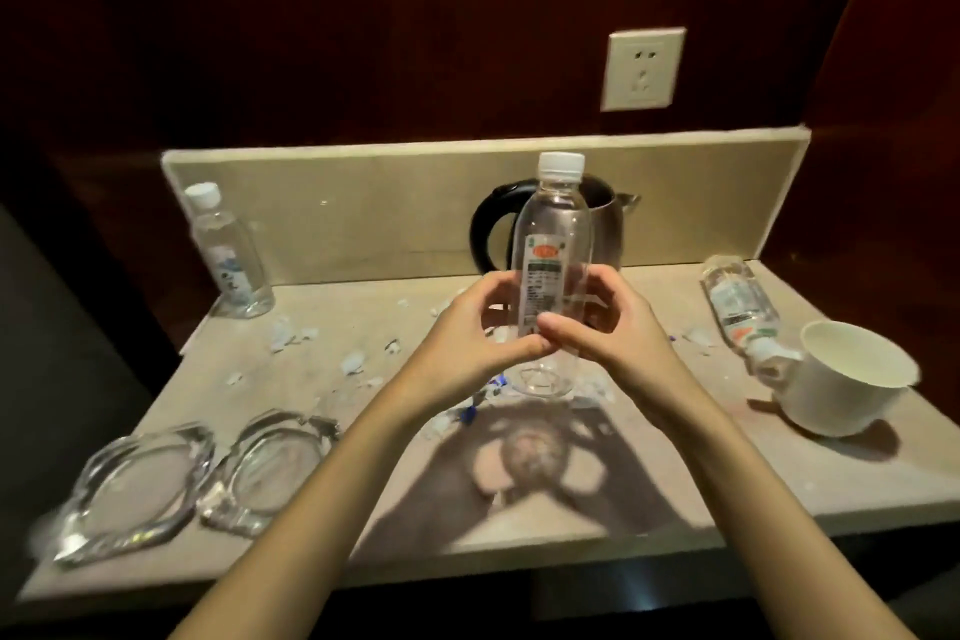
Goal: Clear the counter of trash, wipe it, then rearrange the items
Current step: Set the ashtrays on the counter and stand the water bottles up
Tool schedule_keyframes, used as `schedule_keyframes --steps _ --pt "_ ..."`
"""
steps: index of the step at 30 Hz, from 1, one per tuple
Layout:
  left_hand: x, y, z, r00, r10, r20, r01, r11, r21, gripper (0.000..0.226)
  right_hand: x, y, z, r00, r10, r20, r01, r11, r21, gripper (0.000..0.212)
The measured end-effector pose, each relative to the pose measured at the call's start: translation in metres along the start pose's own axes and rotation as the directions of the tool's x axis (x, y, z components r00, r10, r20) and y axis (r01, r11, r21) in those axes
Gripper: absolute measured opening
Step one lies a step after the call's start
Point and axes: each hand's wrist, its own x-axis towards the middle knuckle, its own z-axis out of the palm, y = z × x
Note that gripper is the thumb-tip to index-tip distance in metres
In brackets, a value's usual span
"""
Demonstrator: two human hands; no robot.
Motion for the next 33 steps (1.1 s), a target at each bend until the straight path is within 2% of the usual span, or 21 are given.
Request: schedule_keyframes --steps 5,9,12,19,25,33 --pt "-0.073 -0.014 -0.039 0.991 -0.088 -0.104 0.089 0.996 0.005 0.066 -0.026 0.005 0.060 0.985 -0.026 0.172 0.030 0.999 -0.023 0.049" --pt "-0.123 -0.023 -0.075 0.980 -0.177 -0.092 0.182 0.982 0.053 0.064 -0.049 -0.002 0.103 0.952 -0.004 0.306 0.026 0.997 -0.067 0.052" --pt "-0.161 -0.033 -0.100 0.970 -0.231 -0.074 0.233 0.972 0.019 0.061 -0.065 -0.013 0.135 0.936 0.007 0.353 0.019 0.997 -0.071 0.058" --pt "-0.251 -0.073 -0.137 0.965 -0.262 -0.002 0.262 0.965 -0.003 0.068 -0.130 -0.003 0.205 0.919 0.038 0.391 -0.015 0.998 -0.063 0.054" --pt "-0.315 -0.133 -0.157 0.945 -0.325 0.024 0.323 0.945 0.058 0.064 -0.197 0.059 0.272 0.899 0.130 0.417 -0.050 0.979 -0.198 0.061" --pt "-0.370 -0.265 -0.120 0.847 -0.523 0.096 0.499 0.843 0.199 0.067 -0.258 0.178 0.315 0.862 0.307 0.404 -0.189 0.933 -0.305 0.061"
